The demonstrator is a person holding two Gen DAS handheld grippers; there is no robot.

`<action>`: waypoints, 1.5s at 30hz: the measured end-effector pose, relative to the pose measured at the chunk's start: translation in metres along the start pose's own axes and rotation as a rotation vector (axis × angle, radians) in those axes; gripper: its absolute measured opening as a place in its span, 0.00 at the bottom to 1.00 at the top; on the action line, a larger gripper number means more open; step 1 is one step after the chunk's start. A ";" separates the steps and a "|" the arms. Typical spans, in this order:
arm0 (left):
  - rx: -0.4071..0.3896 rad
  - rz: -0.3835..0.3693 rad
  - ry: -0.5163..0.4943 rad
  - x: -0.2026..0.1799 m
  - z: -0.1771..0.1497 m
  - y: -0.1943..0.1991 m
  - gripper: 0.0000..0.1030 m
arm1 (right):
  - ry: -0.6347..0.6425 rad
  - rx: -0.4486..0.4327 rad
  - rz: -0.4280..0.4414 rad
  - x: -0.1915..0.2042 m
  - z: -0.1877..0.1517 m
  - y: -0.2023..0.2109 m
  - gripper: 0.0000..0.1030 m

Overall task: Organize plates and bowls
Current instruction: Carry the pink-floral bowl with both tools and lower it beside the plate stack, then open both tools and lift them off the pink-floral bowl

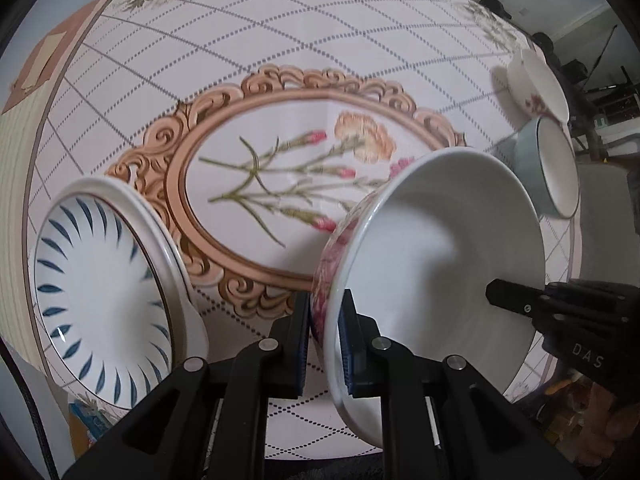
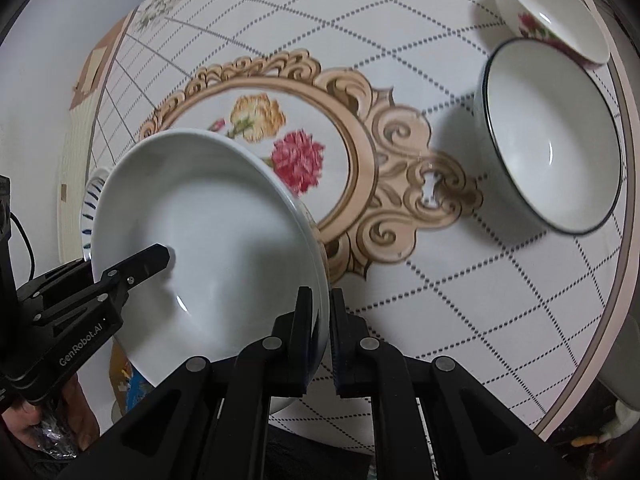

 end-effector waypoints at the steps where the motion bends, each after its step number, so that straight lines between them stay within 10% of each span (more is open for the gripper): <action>1: 0.004 0.001 -0.001 -0.002 -0.003 -0.002 0.11 | -0.003 0.005 -0.001 -0.001 0.002 -0.001 0.09; 33: 0.091 0.040 -0.010 -0.021 -0.035 -0.031 0.20 | -0.059 0.013 0.006 -0.027 -0.001 -0.008 0.14; 35: 0.084 0.055 0.001 -0.015 -0.033 -0.024 0.23 | -0.056 0.005 -0.008 -0.029 -0.002 -0.003 0.25; 39: 0.057 0.109 -0.017 -0.005 -0.037 -0.005 0.42 | -0.024 -0.039 -0.064 -0.025 -0.008 0.019 0.79; 42: 0.001 0.162 -0.047 0.001 -0.038 0.016 0.79 | 0.008 -0.078 -0.139 -0.016 -0.015 0.035 0.82; 45: -0.067 0.205 -0.100 0.000 -0.039 0.037 0.91 | 0.017 -0.128 -0.192 -0.003 -0.024 0.049 0.99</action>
Point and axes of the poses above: each gripper's, at about its wrist camera, not at the fingertips, and y roughly against the way its jaws point, x to its left, z to its top, the point moved 5 cm from there along -y, roughly the way its jaws point, and after that the axes turned 13 degrees about z, right-handed, at the moved point
